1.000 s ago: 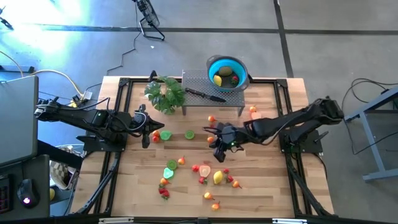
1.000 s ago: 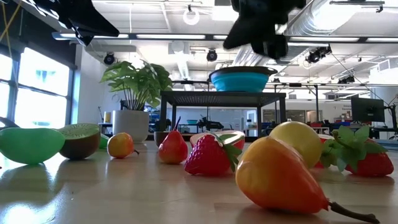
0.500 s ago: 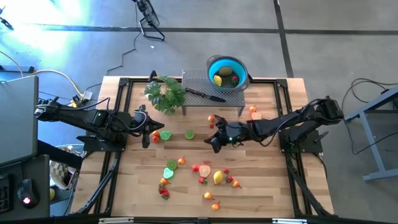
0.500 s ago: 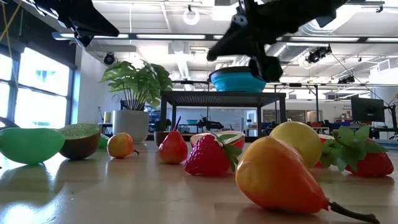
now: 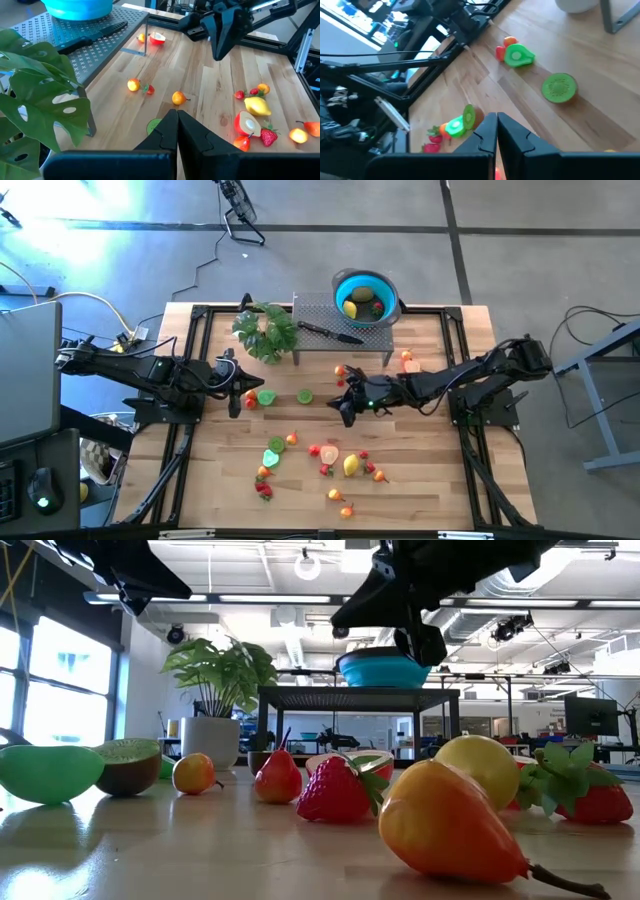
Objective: Pick & Place Fruit
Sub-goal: Put the yellow pear in the blue bowl on the shelf
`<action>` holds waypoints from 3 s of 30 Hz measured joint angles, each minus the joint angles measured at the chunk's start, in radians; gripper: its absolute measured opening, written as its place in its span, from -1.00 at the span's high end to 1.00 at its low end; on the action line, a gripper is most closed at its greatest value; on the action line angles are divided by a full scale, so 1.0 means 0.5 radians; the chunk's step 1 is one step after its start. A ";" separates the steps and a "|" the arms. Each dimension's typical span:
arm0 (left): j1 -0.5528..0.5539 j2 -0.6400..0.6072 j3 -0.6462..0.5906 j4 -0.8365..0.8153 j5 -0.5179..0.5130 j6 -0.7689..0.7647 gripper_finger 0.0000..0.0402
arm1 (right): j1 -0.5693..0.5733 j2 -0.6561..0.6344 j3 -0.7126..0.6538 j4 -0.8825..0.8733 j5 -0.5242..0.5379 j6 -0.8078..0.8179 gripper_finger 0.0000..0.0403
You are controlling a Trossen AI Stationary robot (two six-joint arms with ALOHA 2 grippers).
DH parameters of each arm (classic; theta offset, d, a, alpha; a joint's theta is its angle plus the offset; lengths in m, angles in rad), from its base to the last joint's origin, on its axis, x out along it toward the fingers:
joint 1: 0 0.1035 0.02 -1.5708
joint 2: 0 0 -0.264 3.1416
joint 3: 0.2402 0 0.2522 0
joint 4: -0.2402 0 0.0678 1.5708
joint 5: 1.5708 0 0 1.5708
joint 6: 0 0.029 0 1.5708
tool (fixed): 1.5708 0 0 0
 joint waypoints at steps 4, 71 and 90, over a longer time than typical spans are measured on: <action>0.000 0.000 0.000 0.000 0.000 0.000 1.00 | 0.000 0.000 0.000 -0.072 0.077 0.004 0.77; 0.000 0.006 0.000 -0.107 -0.054 -0.103 1.00 | -0.019 0.397 0.409 -0.978 0.217 -0.074 0.38; 0.000 0.006 0.000 -0.107 -0.059 -0.103 1.00 | -0.011 0.643 0.405 -1.017 0.309 0.170 -0.22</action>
